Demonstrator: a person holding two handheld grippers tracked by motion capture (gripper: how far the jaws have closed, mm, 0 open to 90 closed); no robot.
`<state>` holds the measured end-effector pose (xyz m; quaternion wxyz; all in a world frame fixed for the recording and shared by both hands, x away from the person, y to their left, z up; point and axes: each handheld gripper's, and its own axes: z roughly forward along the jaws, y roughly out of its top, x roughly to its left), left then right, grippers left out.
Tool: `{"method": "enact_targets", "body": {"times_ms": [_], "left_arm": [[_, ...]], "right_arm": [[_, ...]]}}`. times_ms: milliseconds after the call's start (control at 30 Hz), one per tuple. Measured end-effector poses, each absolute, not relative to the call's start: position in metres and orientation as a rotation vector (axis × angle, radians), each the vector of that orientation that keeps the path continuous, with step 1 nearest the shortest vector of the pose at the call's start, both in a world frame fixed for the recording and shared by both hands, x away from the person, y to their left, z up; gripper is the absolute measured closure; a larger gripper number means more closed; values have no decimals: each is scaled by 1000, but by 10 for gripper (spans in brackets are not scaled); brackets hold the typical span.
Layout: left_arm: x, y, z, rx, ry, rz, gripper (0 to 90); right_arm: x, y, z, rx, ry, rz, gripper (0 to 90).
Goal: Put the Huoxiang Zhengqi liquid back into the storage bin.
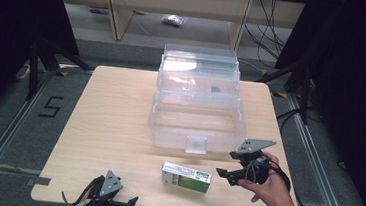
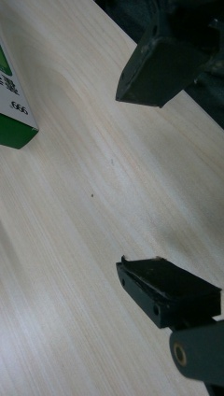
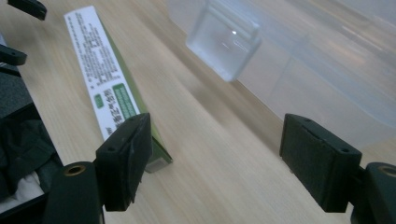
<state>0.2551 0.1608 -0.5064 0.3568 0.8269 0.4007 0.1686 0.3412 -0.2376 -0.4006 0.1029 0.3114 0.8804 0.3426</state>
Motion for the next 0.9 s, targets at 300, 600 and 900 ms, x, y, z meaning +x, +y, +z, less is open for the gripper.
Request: {"method": "enact_targets", "body": {"times_ms": [300, 600, 900], "left_arm": [[254, 162, -505, 2155, 1033, 425, 148], [254, 160, -506, 2131, 1038, 423, 148], [254, 160, -506, 2123, 1041, 417, 148]], "right_arm": [[337, -216, -389, 829, 2636, 1028, 267], [337, -191, -392, 751, 2718, 959, 259], [339, -166, -399, 640, 2791, 890, 249]]}}
